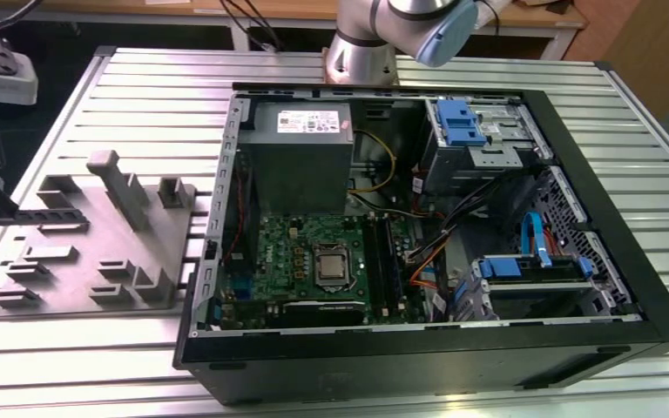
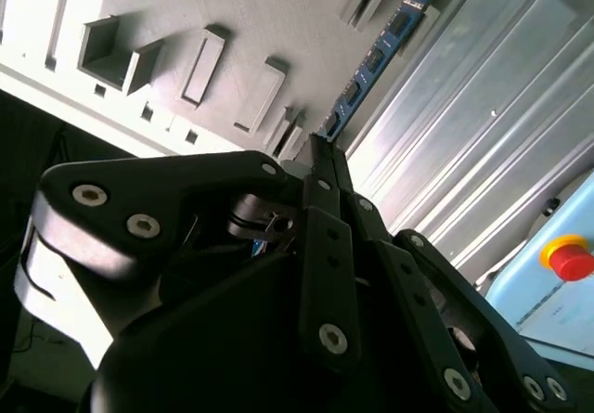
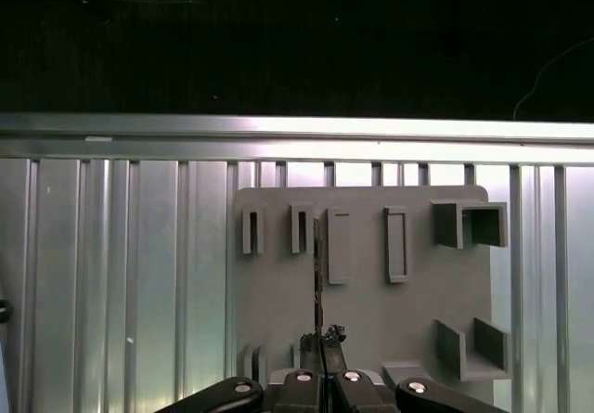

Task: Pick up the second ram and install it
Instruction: 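Pick up the second ram and move it above second insertion slot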

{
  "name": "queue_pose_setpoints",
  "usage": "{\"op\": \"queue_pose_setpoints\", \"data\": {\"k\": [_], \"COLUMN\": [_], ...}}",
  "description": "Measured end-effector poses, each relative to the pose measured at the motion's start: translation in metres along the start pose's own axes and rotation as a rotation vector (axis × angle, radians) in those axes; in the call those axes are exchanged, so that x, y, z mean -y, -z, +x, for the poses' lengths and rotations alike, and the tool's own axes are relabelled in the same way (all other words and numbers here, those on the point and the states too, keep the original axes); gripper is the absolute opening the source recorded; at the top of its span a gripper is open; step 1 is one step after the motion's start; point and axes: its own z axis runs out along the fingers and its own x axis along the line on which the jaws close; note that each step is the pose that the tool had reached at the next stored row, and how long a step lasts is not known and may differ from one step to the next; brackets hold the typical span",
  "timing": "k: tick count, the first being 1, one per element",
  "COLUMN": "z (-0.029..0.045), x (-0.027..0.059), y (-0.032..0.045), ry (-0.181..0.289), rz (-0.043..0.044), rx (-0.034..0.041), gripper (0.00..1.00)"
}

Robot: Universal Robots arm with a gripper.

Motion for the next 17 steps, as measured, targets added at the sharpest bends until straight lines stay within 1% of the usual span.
{"op": "queue_pose_setpoints", "data": {"k": [14,17], "z": [-0.0019,-0.0024], "x": [-0.0009,-0.0011], "y": [0.0377,0.0468], "ry": [0.0,0.0], "rz": [-0.0001,-0.0001], "rx": [0.0,0.0], "gripper": [0.08,0.08]}}
